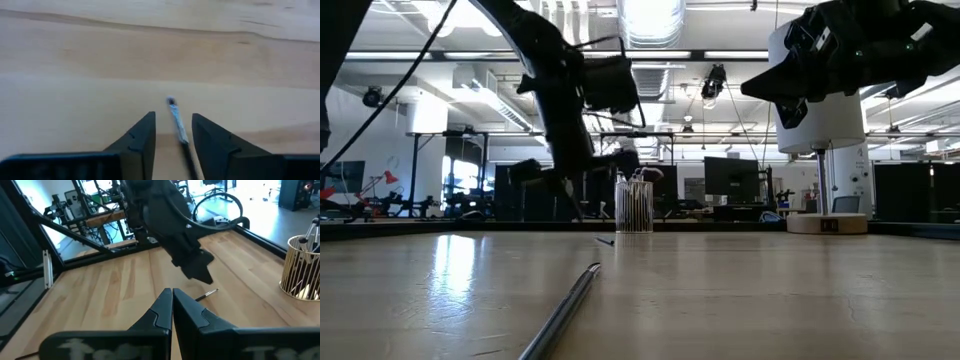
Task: Put items in baskets/containers
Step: Put the black eyeshadow brush into the yellow pen holder
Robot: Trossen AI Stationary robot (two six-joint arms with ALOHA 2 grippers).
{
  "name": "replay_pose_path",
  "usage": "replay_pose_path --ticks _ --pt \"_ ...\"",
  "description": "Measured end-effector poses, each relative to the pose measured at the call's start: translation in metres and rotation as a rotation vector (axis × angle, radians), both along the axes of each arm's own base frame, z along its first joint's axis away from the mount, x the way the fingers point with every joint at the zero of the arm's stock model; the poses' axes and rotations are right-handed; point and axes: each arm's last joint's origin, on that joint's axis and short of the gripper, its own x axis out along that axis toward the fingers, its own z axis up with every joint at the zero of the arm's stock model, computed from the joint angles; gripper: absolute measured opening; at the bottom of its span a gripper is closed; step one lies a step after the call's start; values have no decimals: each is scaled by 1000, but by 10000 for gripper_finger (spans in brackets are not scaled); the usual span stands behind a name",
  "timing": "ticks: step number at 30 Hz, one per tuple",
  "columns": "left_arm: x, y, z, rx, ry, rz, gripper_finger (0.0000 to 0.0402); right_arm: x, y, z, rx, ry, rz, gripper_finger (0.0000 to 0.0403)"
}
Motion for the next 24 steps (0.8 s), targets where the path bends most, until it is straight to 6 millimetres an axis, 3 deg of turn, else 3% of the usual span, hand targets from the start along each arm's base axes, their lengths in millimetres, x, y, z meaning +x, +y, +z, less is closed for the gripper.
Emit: replay_pose_path --ticks 6,17,20,24 --pt "0 13 -13 -16 23 18 126 0 0 0 9 0 -4 8" --pt "8 14 -30 -46 20 -2 123 0 -1 0 26 3 -33 8" --pt "8 14 -34 -49 39 0 104 0 -1 -1 42 6 -34 8" --pt "7 14 -37 -52 51 3 45 0 1 -5 80 42 -35 8"
